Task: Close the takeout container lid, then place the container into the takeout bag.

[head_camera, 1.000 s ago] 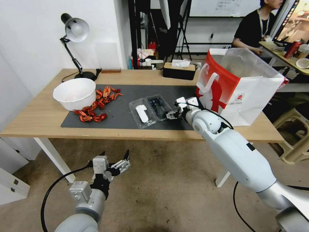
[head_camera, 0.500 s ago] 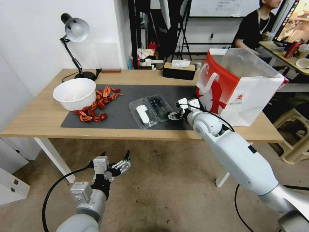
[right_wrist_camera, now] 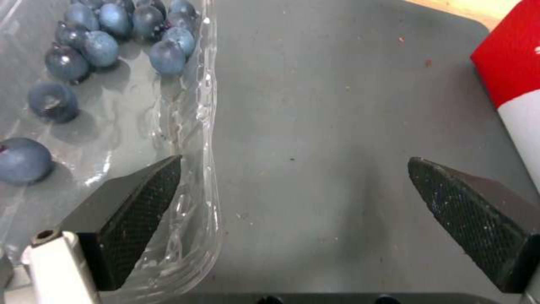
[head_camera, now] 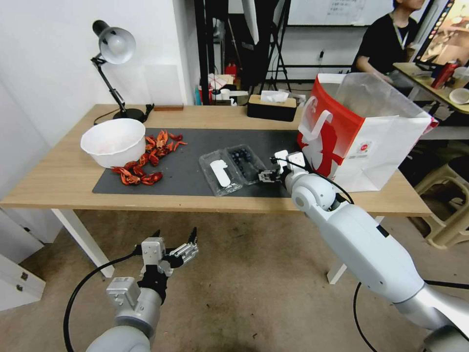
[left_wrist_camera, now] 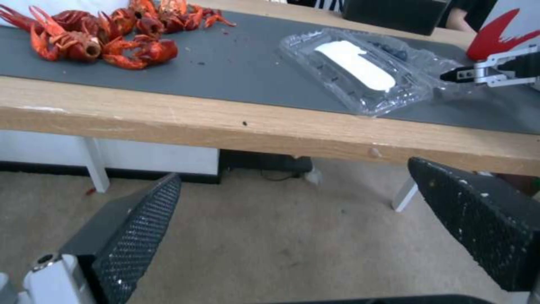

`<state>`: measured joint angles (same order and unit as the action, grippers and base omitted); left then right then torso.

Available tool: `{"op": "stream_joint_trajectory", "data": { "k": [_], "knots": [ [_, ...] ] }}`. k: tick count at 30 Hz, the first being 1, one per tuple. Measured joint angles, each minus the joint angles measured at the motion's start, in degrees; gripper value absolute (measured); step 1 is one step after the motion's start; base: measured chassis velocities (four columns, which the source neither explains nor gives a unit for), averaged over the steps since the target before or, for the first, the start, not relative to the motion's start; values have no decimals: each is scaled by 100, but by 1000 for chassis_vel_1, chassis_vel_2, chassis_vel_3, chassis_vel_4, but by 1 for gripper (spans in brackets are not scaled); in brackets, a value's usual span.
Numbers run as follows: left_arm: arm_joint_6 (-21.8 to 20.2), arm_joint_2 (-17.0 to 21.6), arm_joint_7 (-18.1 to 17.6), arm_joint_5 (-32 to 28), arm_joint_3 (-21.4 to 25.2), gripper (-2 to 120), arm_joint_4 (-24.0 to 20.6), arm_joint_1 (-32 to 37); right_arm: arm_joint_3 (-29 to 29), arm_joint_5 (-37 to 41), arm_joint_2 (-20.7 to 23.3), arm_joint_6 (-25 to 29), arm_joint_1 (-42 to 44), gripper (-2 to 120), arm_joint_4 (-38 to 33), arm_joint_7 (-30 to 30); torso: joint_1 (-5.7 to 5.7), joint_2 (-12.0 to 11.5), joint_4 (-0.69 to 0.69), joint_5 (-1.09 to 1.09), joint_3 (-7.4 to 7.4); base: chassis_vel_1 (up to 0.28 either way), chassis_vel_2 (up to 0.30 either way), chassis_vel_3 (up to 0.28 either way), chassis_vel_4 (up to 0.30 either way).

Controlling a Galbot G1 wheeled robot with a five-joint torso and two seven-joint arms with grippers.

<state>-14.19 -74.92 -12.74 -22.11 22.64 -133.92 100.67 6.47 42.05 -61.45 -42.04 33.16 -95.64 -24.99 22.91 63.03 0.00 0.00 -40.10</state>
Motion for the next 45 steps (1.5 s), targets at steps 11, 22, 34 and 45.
{"op": "stream_joint_trajectory", "data": {
  "k": [11, 22, 34, 45],
  "knots": [
    [28, -14, -1, 49, 0, 100, -4, 24, 31, 187, 108, -7, 135, 100, -281, -403, 1, 0, 0, 0, 0, 0, 0, 0, 0],
    [64, -16, -12, 55, 24, 100, -23, 31, 15, 313, 150, -9, 214, 100, -372, -508, 1, 0, -1, 0, 0, 0, 0, 0, 0],
    [117, -10, -35, 65, 42, 100, -36, 49, -28, 499, 184, -10, 348, 100, -522, -661, 1, 0, 0, 0, 0, 0, 0, 0, 0],
    [123, -8, -33, 71, 31, 100, -36, 41, -82, 557, 183, -12, 381, 100, -589, -687, 1, 0, 0, 0, 0, 0, 0, 0, 0]
  ]
}}
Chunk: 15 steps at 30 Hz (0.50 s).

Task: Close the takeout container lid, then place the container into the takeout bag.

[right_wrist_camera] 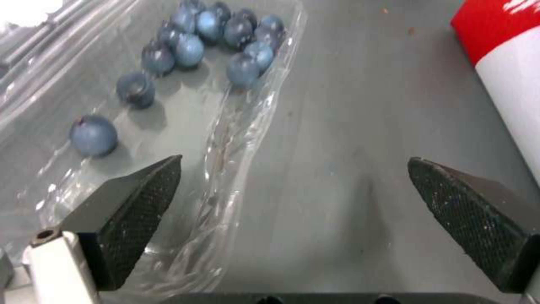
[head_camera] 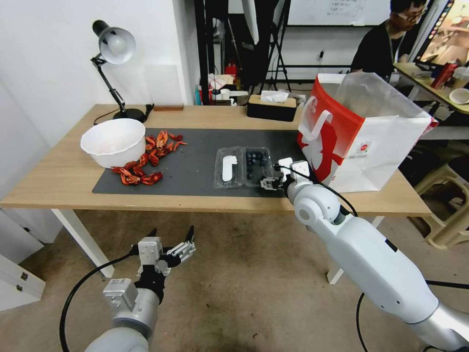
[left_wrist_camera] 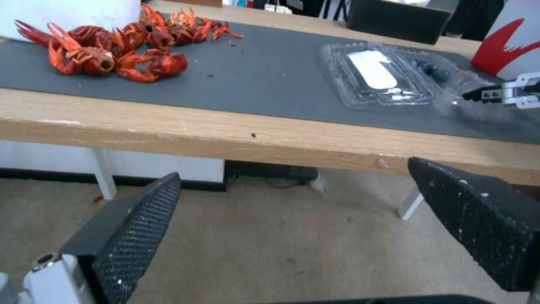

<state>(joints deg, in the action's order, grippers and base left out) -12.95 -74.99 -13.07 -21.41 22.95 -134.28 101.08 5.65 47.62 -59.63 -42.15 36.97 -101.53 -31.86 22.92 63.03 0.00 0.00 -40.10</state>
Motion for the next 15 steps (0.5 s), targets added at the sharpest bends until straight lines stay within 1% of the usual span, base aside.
{"op": "stream_joint_trajectory", "data": {
  "k": [4, 6, 7, 10, 11, 13, 15],
  "knots": [
    [2, 0, 8, 0, -3, 100, 0, 0, -124, -52, -71, 5, -6, 100, -20, 73, 0, 0, 0, 0, 0, 0, 0, 0, 0],
    [5, 0, 15, -1, -5, 100, 0, -1, -328, -76, -147, 113, 15, 100, -215, 162, 0, -1, -2, -1, 0, 0, 0, 0, 0],
    [5, 0, 15, -1, -5, 100, 0, -1, -328, -76, -147, 113, 15, 100, -215, 162, 0, -1, -2, -1, 0, 0, 0, 0, 0],
    [13, -4, 25, -2, -9, 100, 0, 2, -660, -247, -123, 699, 333, 100, -675, 420, 0, -1, -2, -2, 0, 0, 0, 0, 0],
    [13, -4, 25, -2, -9, 100, 0, 2, -660, -247, -123, 699, 333, 100, -675, 420, 0, -1, -2, -2, 0, 0, 0, 0, 0],
    [35, -8, 32, 0, -21, 100, 0, 10, -982, -455, -32, 1284, 878, 100, -1033, 694, 0, -1, -1, 0, 0, 0, 0, 0, 0],
    [57, -1, 41, -4, -25, 100, 7, 2, -1265, -752, 37, 1961, 1514, 100, -1265, 1110, -1, -1, 3, 2, 0, 0, 0, 0, 0]
  ]
}}
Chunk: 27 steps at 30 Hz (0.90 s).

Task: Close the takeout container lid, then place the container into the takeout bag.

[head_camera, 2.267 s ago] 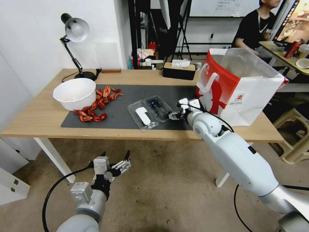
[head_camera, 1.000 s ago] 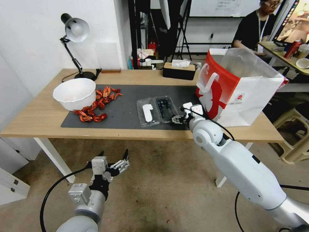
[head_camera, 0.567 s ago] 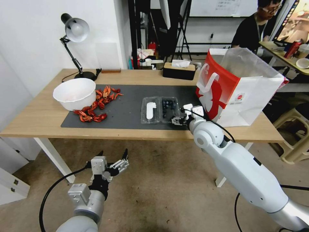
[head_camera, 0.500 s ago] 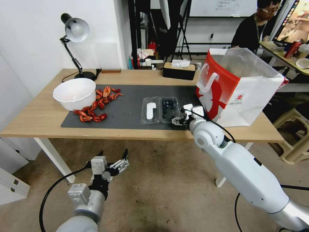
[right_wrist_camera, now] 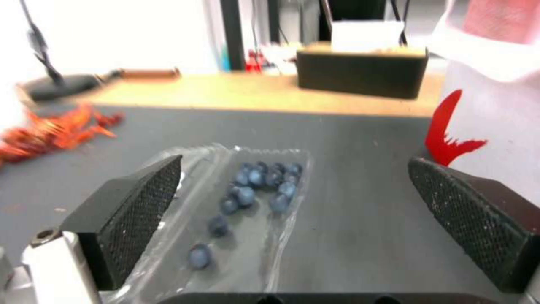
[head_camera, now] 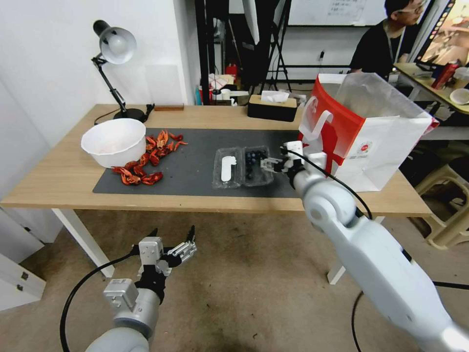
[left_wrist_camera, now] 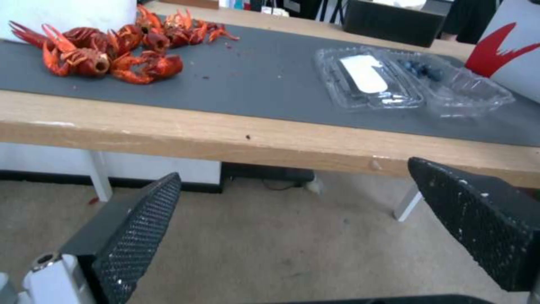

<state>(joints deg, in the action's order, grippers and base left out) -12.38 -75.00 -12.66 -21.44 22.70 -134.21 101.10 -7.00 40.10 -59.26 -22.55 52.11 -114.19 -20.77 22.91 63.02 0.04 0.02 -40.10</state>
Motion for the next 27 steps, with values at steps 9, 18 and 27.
{"op": "stream_joint_trajectory", "data": {
  "k": [9, 18, 27],
  "knots": [
    [4, 81, 2, -114, -30, 100, 70, -131, -672, -761, -124, 1570, 1411, 100, -329, 897, 0, 0, -5, -2, 0, 0, 0, 0, 0],
    [74, 143, -10, -246, -158, 100, 222, -319, -1475, -1566, -867, 3285, 3308, 100, -406, 1925, 0, 0, -3, -4, 1, 0, 0, 0, 0],
    [170, 233, -105, -789, -304, 100, 361, -665, -1783, -2056, -1481, 3801, 4253, 100, -463, 2347, 0, 1, -4, -3, 1, 0, 0, 0, 0]
  ]
}}
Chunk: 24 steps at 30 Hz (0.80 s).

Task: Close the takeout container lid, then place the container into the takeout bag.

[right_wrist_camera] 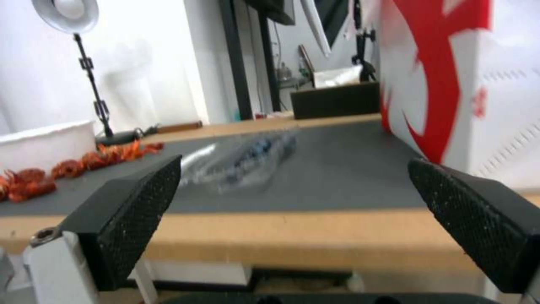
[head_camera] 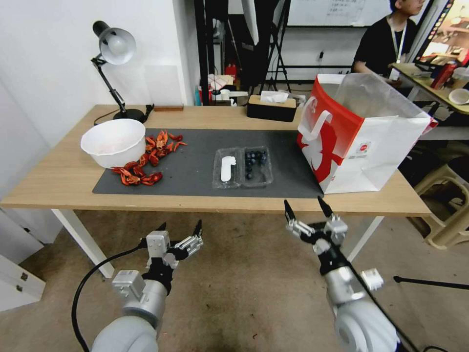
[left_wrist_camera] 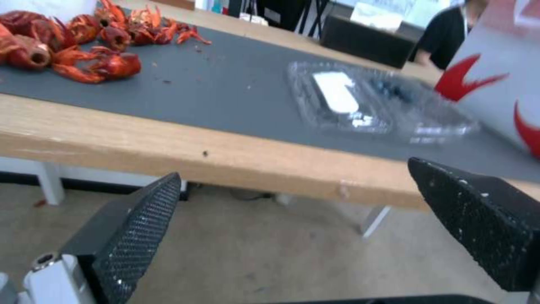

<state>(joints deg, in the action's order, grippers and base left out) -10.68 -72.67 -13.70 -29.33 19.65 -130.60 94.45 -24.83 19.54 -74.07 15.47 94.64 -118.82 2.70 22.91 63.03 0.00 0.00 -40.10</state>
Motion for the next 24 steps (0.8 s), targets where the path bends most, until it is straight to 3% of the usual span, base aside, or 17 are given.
{"op": "stream_joint_trajectory", "data": {
  "k": [4, 5, 8, 9, 12, 14, 17, 24],
  "knots": [
    [390, 82, -507, -997, -239, 100, 153, -421, -3, -180, -175, 162, 346, 100, 12, 82, 1, 0, 4, -2, -1, 0, 0, 0, 0],
    [390, 82, -507, -997, -239, 100, 153, -421, -3, -180, -175, 162, 346, 100, 12, 82, 1, 0, 4, -2, -1, 0, 0, 0, 0],
    [652, 42, -768, -1828, -299, 100, 129, -606, 194, -181, -55, 94, 99, 100, 130, 69, 0, 0, -7, 2, -1, 0, 0, 0, 0],
    [652, 42, -768, -1828, -299, 100, 129, -606, 194, -181, -55, 94, 99, 100, 130, 69, 0, 0, -7, 2, -1, 0, 0, 0, 0],
    [647, 81, -1216, -2917, -581, 100, 153, -1304, 181, -192, -60, 87, 184, 100, 137, 92, 1, 0, 3, -1, -1, 0, 0, 0, 0],
    [629, 87, -1318, -3141, -642, 100, 173, -1443, 169, -202, -75, 93, 215, 100, 127, 105, 2, 0, 3, 1, -1, 0, 0, 0, 0],
    [563, 73, -1794, -4121, -995, 100, 377, -2060, 136, -279, -180, 115, 344, 100, 78, 149, 1, 0, 1, 1, -1, 0, 0, 0, 0],
    [702, -20, -1964, -4542, -1390, 100, 771, -2589, 128, -406, -320, 160, 433, 100, 90, 191, 1, -1, -1, 1, -2, 0, 0, 0, 0]
  ]
}}
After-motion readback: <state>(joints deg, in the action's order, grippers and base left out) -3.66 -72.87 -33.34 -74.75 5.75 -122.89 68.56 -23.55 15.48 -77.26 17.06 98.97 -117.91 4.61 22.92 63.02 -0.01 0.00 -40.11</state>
